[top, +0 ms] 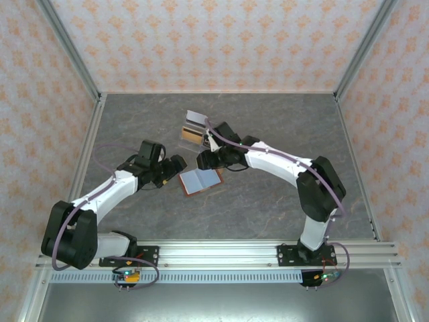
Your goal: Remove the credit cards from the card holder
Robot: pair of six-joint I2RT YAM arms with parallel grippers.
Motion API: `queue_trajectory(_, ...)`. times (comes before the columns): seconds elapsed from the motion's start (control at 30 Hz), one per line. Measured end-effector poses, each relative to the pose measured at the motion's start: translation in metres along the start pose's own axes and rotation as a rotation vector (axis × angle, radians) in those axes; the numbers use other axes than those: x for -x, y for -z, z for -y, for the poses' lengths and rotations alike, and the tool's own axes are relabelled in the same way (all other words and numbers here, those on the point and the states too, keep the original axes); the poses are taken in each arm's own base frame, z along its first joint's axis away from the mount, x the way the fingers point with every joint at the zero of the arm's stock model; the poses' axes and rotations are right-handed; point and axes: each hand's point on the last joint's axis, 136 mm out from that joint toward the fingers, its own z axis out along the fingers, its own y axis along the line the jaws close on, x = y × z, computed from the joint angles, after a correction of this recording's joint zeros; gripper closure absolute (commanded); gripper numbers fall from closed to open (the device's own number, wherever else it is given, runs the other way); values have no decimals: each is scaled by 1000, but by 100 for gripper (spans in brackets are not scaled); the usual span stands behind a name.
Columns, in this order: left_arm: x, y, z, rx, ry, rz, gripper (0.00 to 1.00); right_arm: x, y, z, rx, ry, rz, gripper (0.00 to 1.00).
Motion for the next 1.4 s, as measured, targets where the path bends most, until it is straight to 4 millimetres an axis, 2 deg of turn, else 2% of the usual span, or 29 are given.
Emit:
queue_trajectory(0.13, -7, -8, 1, 10, -6, -23, 24, -14, -21, 9, -35, -29, -49, 53)
queue_trajectory(0.3, -14, -17, 3, 12, 3, -41, 38, -26, -39, 23, -72, -52, -93, 55)
queue_trajectory(0.57, -18, -26, 2, 28, 10, -53, 40, -36, -54, 42, -142, -50, -115, 56)
queue_trajectory(0.8, -23, -39, -6, 62, 30, -77, 49, -37, -57, 48, -166, -44, -117, 56)
queue_trajectory(0.97, -23, -46, -6, 78, 29, -89, 62, -37, -57, 48, -167, -40, -116, 56)
queue_trajectory(1.2, -21, -52, -5, 84, 29, -93, 66, -37, -57, 48, -167, -41, -117, 56)
queue_trajectory(1.33, -22, -53, -5, 83, 30, -96, 84, -37, -58, 48, -167, -40, -117, 60)
queue_trajectory(1.4, -22, -54, -3, 72, 26, -101, 88, -37, -58, 49, -168, -39, -119, 63)
